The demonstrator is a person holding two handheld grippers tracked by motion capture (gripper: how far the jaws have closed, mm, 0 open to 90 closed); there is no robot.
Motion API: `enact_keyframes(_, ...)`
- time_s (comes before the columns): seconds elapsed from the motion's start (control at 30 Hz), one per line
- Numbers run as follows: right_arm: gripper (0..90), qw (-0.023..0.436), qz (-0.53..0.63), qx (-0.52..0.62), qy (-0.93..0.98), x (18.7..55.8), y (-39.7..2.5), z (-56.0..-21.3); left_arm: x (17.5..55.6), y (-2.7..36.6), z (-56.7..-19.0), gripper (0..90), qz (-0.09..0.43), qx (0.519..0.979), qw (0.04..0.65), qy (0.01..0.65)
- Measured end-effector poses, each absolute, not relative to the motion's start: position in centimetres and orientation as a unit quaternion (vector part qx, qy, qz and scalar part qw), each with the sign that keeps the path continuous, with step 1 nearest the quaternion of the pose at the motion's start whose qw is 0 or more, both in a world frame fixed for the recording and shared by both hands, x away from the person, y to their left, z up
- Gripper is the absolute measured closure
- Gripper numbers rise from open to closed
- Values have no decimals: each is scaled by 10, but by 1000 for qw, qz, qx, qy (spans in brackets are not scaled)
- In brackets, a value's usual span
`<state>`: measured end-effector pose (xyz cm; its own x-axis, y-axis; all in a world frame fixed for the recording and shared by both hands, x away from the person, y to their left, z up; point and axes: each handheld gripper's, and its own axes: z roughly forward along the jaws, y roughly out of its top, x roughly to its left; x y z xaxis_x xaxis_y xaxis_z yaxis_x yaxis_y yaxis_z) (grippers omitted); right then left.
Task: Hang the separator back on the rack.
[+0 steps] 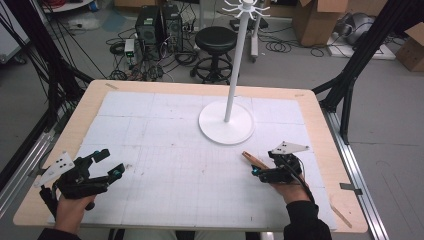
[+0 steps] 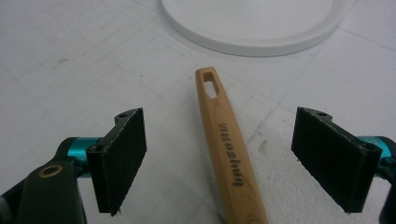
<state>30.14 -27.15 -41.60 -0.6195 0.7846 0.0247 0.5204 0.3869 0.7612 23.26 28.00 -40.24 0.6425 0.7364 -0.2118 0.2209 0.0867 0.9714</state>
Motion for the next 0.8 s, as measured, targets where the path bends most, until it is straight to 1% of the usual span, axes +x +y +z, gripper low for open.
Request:
enact_keyframes(0.07,167,160,379,407,816,307,-272,-420,233,280,-402,165,202,644,637,372)
enact_keyframes(0.1,172,160,375,406,818,309,-272,-421,233,280,-402,165,202,645,636,372)
enact_keyframes(0.17,218,154,374,403,821,312,-272,-423,233,280,-403,165,203,645,636,372)
enact_keyframes(0.2,218,154,374,403,821,312,-272,-423,233,280,-402,165,203,645,636,372)
enact_keyframes(0.33,267,154,352,388,838,319,-268,-428,233,280,-403,165,202,646,636,372)
enact_keyframes(0.47,350,156,340,372,850,323,-265,-430,232,280,-403,166,203,644,636,373)
enact_keyframes(0.5,350,156,340,372,850,323,-265,-430,232,280,-402,166,204,644,637,372)
enact_keyframes(0.53,383,155,336,366,854,324,-264,-431,232,280,-402,165,204,643,637,372)
enact_keyframes(0.7,409,153,325,367,858,326,-265,-434,232,280,-402,166,204,643,638,372)
enact_keyframes(0.73,442,148,321,364,861,327,-265,-435,232,280,-402,166,203,643,638,372)
enact_keyframes(0.8,457,148,320,362,863,328,-265,-435,232,281,-402,166,204,643,637,373)
